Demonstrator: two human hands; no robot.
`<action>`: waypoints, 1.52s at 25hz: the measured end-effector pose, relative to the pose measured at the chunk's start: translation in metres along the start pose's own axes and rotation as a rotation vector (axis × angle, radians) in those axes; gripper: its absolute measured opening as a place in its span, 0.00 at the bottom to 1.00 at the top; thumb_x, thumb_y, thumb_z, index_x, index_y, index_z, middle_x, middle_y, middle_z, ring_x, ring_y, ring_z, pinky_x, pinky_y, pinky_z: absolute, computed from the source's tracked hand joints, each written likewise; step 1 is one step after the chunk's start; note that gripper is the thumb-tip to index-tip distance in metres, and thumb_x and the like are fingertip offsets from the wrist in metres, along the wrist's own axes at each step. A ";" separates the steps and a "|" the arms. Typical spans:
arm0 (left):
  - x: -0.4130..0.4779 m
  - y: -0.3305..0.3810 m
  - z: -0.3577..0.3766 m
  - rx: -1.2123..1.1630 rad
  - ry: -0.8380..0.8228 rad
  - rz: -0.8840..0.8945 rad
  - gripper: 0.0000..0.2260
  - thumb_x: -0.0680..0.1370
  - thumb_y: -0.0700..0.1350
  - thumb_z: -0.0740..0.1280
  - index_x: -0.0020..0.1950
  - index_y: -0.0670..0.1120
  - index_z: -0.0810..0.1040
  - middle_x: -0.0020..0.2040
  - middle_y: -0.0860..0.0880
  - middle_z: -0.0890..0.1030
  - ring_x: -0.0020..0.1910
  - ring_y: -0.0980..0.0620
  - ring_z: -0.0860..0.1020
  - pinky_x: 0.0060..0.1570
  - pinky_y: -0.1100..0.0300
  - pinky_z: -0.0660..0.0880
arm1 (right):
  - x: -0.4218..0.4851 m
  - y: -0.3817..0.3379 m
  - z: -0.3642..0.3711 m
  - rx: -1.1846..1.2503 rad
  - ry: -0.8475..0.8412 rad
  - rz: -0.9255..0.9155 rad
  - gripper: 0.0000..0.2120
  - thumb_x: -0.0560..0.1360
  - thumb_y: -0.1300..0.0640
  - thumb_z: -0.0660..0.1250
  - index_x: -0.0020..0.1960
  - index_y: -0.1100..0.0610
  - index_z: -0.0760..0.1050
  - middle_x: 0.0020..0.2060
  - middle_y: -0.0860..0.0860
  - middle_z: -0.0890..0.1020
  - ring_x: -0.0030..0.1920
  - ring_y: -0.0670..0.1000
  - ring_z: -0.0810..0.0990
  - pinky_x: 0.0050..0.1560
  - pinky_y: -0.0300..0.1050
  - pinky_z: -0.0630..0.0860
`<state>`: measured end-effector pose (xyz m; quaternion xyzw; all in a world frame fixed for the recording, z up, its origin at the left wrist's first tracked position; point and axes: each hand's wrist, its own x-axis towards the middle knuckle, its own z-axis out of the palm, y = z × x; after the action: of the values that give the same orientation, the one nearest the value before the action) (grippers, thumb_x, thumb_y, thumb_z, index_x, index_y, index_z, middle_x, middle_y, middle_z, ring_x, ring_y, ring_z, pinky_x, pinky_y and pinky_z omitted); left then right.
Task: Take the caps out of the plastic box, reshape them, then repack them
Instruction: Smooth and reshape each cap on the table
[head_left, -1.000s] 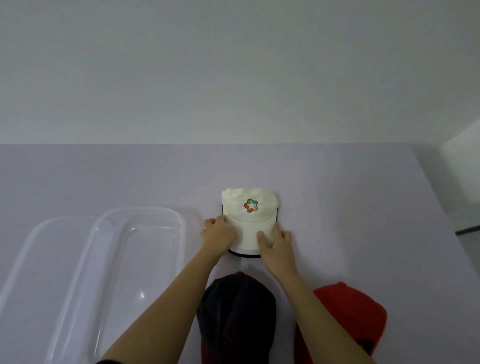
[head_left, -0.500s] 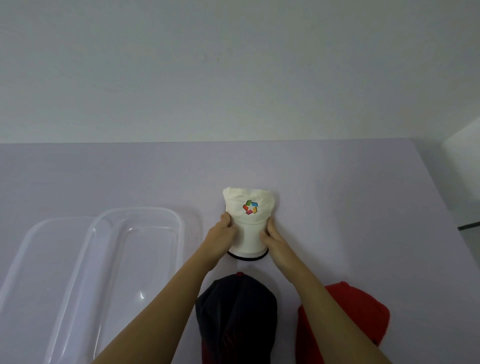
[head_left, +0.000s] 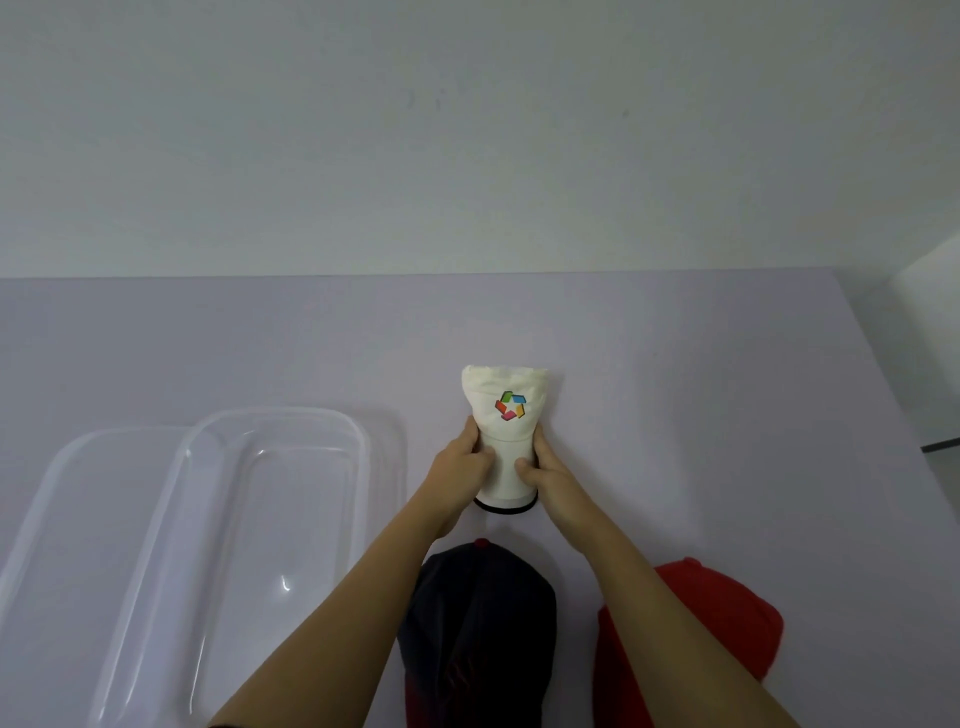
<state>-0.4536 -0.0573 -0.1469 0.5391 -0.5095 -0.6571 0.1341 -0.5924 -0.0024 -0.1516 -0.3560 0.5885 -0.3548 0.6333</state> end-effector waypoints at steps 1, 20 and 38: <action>-0.001 0.001 0.001 0.021 0.014 -0.004 0.24 0.77 0.43 0.55 0.73 0.55 0.61 0.65 0.52 0.74 0.62 0.50 0.72 0.60 0.54 0.70 | -0.001 0.000 0.000 -0.024 0.005 -0.002 0.27 0.79 0.64 0.56 0.73 0.44 0.54 0.67 0.41 0.69 0.66 0.41 0.69 0.63 0.37 0.69; 0.007 0.061 -0.080 0.331 0.054 0.154 0.11 0.77 0.45 0.66 0.59 0.47 0.76 0.58 0.50 0.79 0.42 0.53 0.81 0.43 0.64 0.75 | 0.023 -0.072 -0.046 -0.618 0.112 -0.202 0.18 0.78 0.52 0.62 0.67 0.50 0.68 0.60 0.46 0.75 0.41 0.46 0.76 0.50 0.45 0.77; 0.021 0.050 -0.067 0.708 0.161 0.293 0.11 0.81 0.48 0.58 0.57 0.43 0.75 0.53 0.45 0.78 0.33 0.55 0.76 0.37 0.70 0.70 | 0.037 -0.066 -0.055 -0.783 0.179 -0.181 0.15 0.75 0.48 0.65 0.55 0.57 0.76 0.53 0.53 0.75 0.48 0.52 0.76 0.47 0.41 0.68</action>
<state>-0.4235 -0.1305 -0.1115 0.5236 -0.7641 -0.3700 0.0717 -0.6477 -0.0685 -0.1157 -0.5882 0.6981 -0.1877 0.3626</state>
